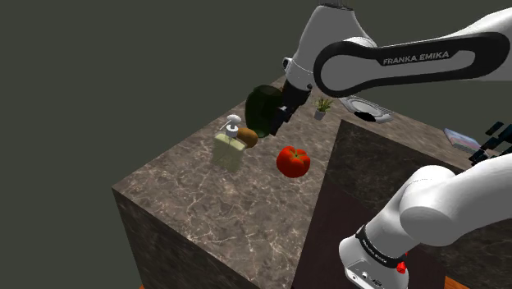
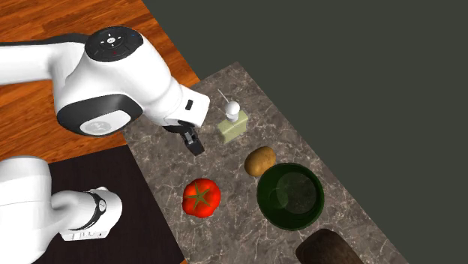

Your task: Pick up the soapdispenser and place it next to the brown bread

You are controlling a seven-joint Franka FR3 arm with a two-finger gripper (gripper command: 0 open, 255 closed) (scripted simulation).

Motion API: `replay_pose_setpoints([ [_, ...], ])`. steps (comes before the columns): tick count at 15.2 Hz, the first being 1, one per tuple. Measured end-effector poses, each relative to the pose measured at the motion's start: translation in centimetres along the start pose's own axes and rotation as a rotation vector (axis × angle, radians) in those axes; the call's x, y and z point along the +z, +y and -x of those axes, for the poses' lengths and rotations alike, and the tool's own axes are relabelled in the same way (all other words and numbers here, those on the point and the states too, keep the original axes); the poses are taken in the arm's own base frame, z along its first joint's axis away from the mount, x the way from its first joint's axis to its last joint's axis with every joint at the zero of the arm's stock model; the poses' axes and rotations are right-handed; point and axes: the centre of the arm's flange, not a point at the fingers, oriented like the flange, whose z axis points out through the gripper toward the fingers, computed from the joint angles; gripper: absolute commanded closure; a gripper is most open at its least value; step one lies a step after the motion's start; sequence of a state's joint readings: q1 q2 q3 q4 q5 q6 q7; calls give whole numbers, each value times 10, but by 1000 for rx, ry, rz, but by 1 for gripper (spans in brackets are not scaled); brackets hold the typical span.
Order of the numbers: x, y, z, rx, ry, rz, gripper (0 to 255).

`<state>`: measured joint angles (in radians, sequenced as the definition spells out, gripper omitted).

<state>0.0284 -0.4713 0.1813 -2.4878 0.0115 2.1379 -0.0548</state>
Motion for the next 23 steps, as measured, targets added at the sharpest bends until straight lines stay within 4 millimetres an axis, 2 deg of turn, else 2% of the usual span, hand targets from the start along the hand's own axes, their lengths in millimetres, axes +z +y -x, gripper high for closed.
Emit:
replay_pose_setpoints([
  [5, 49, -15, -38, -20, 27, -3, 0],
  [8, 71, -32, -60, -32, 44, -5, 0],
  [10, 94, -39, -76, -40, 54, -7, 0],
  [18, 136, -45, -85, -44, 61, -9, 0],
  [23, 142, -45, -85, -44, 62, -9, 0],
])
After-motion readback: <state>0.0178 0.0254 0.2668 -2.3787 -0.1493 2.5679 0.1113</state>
